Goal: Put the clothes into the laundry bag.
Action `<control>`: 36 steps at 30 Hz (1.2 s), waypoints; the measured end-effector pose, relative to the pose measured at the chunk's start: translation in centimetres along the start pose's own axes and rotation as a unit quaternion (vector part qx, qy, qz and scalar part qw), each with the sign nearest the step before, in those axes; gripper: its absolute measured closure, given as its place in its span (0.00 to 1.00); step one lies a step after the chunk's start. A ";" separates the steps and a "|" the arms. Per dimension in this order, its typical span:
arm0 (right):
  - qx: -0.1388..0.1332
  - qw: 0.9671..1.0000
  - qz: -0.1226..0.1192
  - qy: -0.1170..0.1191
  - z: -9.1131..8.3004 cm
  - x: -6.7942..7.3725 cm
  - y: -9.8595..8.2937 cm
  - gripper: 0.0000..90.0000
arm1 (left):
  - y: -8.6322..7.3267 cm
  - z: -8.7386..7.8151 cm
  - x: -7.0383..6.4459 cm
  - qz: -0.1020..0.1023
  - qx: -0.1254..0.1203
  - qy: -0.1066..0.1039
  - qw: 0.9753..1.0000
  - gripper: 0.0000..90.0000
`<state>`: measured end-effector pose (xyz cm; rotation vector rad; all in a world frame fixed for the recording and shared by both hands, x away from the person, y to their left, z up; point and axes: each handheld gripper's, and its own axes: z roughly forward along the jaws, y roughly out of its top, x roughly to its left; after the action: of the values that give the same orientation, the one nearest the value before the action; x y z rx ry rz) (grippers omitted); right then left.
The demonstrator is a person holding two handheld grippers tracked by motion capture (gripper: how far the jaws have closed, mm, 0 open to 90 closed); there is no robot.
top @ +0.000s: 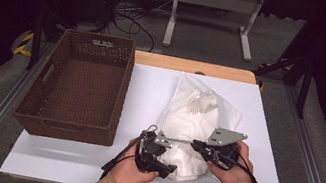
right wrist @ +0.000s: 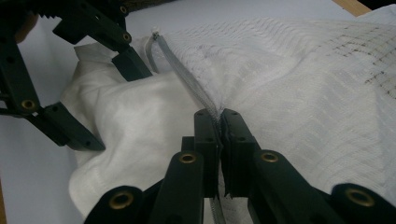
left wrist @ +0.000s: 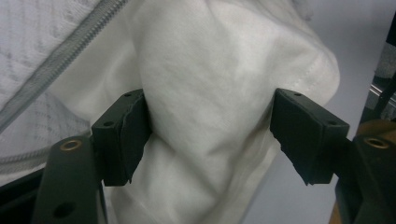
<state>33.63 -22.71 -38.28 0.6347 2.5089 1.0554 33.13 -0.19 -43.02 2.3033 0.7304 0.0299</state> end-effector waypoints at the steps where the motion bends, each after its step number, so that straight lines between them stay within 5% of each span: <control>1: 0.000 1.000 0.000 0.000 0.0 0.0 0.0 0.96 | 0.1 0.2 0.0 -0.003 0.001 -0.001 1.000 0.32; 23: -0.005 1.000 0.011 0.006 -0.3 -0.3 -0.2 0.96 | 0.7 2.6 -0.1 0.006 0.021 0.016 1.000 0.36; 27: -0.006 1.000 0.010 0.006 -0.4 -0.4 -0.2 0.96 | 0.7 2.9 -0.3 0.018 0.025 0.025 0.999 0.40; 36: -0.009 1.000 0.012 0.005 -0.6 -0.4 -0.1 0.96 | 0.9 2.8 -0.3 0.031 0.017 0.027 0.999 0.68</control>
<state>33.67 -23.37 -37.92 0.6576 2.5039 1.0918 33.93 -2.69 -44.49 2.3654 0.6923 0.1093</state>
